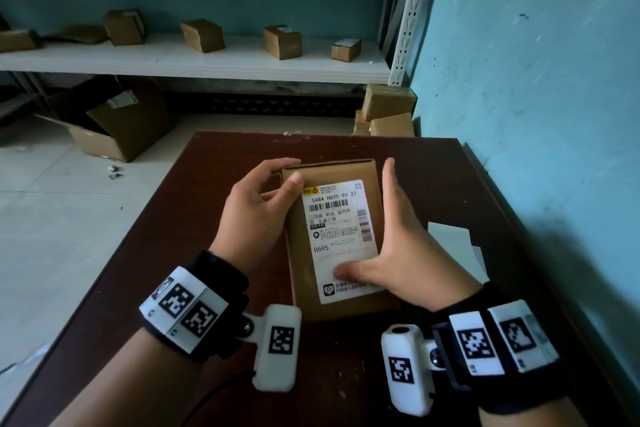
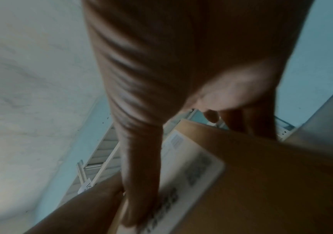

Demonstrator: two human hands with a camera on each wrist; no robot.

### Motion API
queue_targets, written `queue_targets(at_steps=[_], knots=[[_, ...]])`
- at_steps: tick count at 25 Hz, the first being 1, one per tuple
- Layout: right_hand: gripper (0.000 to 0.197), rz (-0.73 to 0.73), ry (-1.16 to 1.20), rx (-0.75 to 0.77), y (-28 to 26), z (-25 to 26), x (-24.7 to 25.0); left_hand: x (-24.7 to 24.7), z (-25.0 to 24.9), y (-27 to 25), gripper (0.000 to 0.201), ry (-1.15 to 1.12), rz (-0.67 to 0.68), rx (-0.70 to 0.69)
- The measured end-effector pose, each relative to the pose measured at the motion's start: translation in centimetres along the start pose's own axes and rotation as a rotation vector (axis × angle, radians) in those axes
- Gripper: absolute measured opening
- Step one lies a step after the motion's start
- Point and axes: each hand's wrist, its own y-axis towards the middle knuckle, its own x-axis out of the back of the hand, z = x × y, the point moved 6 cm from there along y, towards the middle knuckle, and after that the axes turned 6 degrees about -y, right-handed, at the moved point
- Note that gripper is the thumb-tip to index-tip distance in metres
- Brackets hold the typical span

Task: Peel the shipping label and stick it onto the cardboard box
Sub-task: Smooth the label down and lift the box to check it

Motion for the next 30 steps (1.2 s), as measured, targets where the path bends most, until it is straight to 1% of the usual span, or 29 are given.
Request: queue_targets(at_steps=[1,2,3,4,5,6,7,9,11,12,13,15,16,17,18,20,21,22,23,24,25,26,27,28,29,30], knots=[[0.154,0.071,0.036,-0.024,0.2,-0.5,-0.7,0.1,0.6,0.2,0.043,0.032,0.03,0.03],[0.154,0.11,0.096,-0.032,0.4,-0.9,-1.3,-0.1,1.2,0.2,0.064,0.061,0.097,0.062],[0.15,0.115,0.168,-0.024,0.5,-1.2,-1.5,-0.5,1.8,0.1,0.089,0.083,0.174,0.097],[0.143,0.103,0.256,-0.008,0.7,-1.5,-1.7,-0.8,2.4,-0.1,0.109,0.098,0.242,0.13],[0.132,0.086,0.367,0.004,0.8,-1.6,-1.8,-1.1,2.7,-0.4,0.122,0.099,0.29,0.148],[0.117,0.075,0.499,-0.003,0.9,-1.8,-1.9,-1.2,3.0,-0.5,0.124,0.079,0.304,0.155],[0.104,0.065,0.638,-0.031,1.0,-2.2,-2.1,-1.1,3.1,-0.4,0.118,0.049,0.291,0.151],[0.089,0.044,0.85,-0.1,1.3,-2.9,-2.6,-0.6,2.7,0.0,0.096,0.031,0.25,0.1],[0.075,0.042,0.953,-0.166,1.5,-3.3,-3.0,-0.5,2.0,0.0,0.08,0.052,0.258,0.039],[0.066,0.052,0.983,-0.186,1.6,-3.3,-3.1,-0.9,1.7,-0.2,0.077,0.121,0.298,0.009],[0.06,0.063,0.998,-0.188,1.6,-3.1,-3.1,-1.3,1.4,-0.4,0.08,0.265,0.353,-0.025],[0.055,0.052,0.996,-0.169,1.7,-2.8,-2.9,-2.1,1.0,-1.2,0.095,0.707,0.462,-0.054],[0.055,0.039,1.002,-0.175,1.8,-2.9,-2.9,-2.3,0.7,-1.4,0.099,0.922,0.483,-0.096],[0.055,0.018,1.02,-0.189,1.8,-2.9,-2.8,-2.7,0.0,-1.7,0.098,1.079,0.497,-0.151],[0.053,-0.011,1.041,-0.206,1.8,-3.2,-2.8,-3.3,-0.5,-2.1,0.093,1.163,0.523,-0.208],[0.047,-0.094,1.063,-0.248,2.1,-4.0,-2.5,-4.9,-0.7,-3.5,0.08,1.183,0.654,-0.298],[0.048,-0.14,1.065,-0.268,2.2,-4.4,-2.3,-5.6,-0.7,-4.4,0.075,1.14,0.728,-0.328],[0.056,-0.191,1.062,-0.287,2.3,-4.9,-2.0,-6.0,-1.0,-5.1,0.068,1.072,0.778,-0.361],[0.07,-0.244,1.053,-0.304,2.4,-5.2,-1.8,-6.1,-1.4,-5.5,0.058,0.975,0.796,-0.39],[0.089,-0.299,1.035,-0.313,2.5,-5.5,-1.5,-5.9,-1.9,-5.6,0.048,0.85,0.77,-0.415],[0.105,-0.344,1.007,-0.308,2.5,-5.8,-1.1,-5.4,-2.4,-5.3,0.041,0.733,0.691,-0.441],[0.112,-0.358,0.976,-0.284,2.5,-5.6,-0.9,-4.8,-2.6,-4.8,0.04,0.678,0.584,-0.47],[0.11,-0.338,0.94,-0.247,2.5,-5.1,-0.9,-4.4,-2.5,-4.3,0.05,0.714,0.494,-0.492],[0.105,-0.304,0.905,-0.21,2.5,-4.5,-1.0,-4.3,-2.2,-3.9,0.069,0.817,0.462,-0.485],[0.101,-0.29,0.875,-0.195,2.6,-4.2,-1.2,-4.6,-1.5,-3.8,0.089,0.945,0.49,-0.46],[0.098,-0.303,0.865,-0.194,2.7,-4.2,-1.3,-5.1,-0.8,-4.0,0.102,1.047,0.551,-0.433]])
